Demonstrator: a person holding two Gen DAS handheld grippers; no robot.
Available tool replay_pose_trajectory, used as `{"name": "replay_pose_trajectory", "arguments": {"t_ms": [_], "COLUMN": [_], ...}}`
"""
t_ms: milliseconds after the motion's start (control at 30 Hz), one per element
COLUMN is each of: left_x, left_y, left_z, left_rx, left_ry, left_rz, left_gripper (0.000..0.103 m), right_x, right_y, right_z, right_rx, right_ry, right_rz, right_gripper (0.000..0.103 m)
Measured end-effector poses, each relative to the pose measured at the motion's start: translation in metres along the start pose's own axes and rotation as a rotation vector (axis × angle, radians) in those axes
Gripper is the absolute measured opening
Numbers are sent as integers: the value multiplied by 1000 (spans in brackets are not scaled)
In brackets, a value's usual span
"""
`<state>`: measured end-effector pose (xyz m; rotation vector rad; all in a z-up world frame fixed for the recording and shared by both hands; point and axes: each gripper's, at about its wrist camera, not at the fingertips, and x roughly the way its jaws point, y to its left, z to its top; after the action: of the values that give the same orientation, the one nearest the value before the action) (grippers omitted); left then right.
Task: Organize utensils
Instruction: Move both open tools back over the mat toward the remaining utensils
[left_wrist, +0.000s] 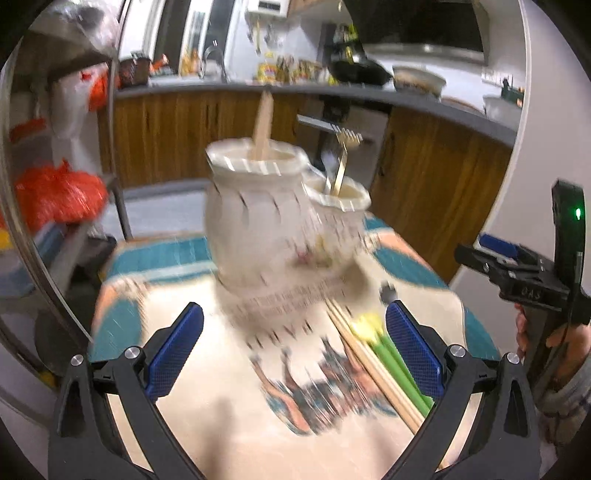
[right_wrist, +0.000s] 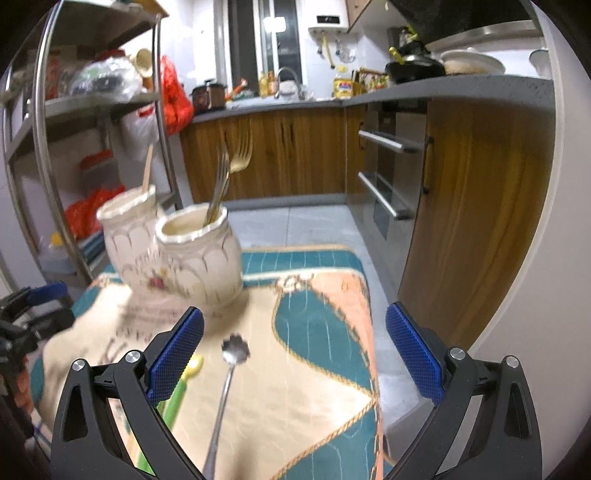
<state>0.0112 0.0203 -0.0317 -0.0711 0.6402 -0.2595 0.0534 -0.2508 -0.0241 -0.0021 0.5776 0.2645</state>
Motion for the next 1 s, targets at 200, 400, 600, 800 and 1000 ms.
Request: {"name": "replay_pose_trajectory", "arguments": {"t_ms": [200, 400, 600, 800, 1000], "left_x": [25, 35, 39, 42, 47], "left_y": [-21, -32, -39, -46, -48], "left_z": [-31, -39, -43, -41, -37], "left_rx": [6, 18, 39, 50, 50], "left_ry": [132, 191, 226, 242, 256], "left_rz": [12, 55, 112, 143, 159], "left_gripper": [97, 93, 90, 90, 81], "right_x": [6, 7, 13, 14, 14], "right_y": [-1, 3, 6, 6, 6], "right_z": [-16, -24, -32, -37, -41], "right_rx": [-12, -10, -11, -14, -19], "right_ry": [49, 63, 94, 108, 123], "right_rz": [9, 31, 22, 11, 20], "right_gripper": [98, 98, 98, 98, 98]}}
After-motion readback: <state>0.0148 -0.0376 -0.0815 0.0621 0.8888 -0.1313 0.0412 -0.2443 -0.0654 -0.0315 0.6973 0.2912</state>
